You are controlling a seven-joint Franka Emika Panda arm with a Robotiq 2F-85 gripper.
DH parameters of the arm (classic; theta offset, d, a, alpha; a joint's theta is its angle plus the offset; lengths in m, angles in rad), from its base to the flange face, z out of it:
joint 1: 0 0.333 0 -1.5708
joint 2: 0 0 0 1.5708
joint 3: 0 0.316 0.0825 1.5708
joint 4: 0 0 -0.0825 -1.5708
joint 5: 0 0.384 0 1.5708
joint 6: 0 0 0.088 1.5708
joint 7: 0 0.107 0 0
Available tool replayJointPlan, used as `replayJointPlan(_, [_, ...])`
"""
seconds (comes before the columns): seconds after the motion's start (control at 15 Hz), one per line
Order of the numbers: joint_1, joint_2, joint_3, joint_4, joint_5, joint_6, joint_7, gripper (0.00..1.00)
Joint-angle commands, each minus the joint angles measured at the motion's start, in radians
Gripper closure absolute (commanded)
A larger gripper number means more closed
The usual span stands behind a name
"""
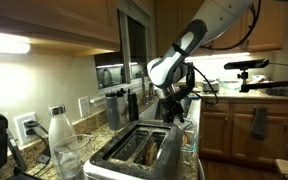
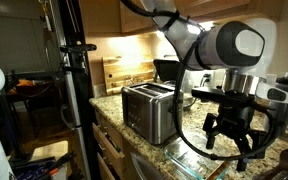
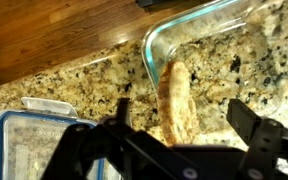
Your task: Put the slices of bread from the glass bowl in the toaster
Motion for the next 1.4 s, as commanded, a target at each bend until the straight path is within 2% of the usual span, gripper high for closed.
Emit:
replayJointPlan(0.0, [0.001,0.023,-0.004,0.038,0.019,-0.030,-0.023,0.00])
replayJointPlan(0.07, [0.000,0.028,-0.004,0.044,0.020,-0.030,-0.022,0.00])
replayJointPlan(0.2, [0.000,0.033,-0.005,0.050,0.018,-0.031,-0.023,0.26])
replayJointPlan(0.87, [0.000,0.026,-0.007,0.067,0.016,-0.037,-0.020,0.93])
replayJointPlan(1.0, [0.000,0.026,-0.006,0.069,0.017,-0.037,-0.020,0.99])
replayJointPlan(1.13, [0.002,0.020,-0.006,0.069,0.017,-0.041,-0.017,0.96])
replayJointPlan(1.33, [0.005,0.005,-0.005,0.066,0.020,-0.044,-0.012,0.96])
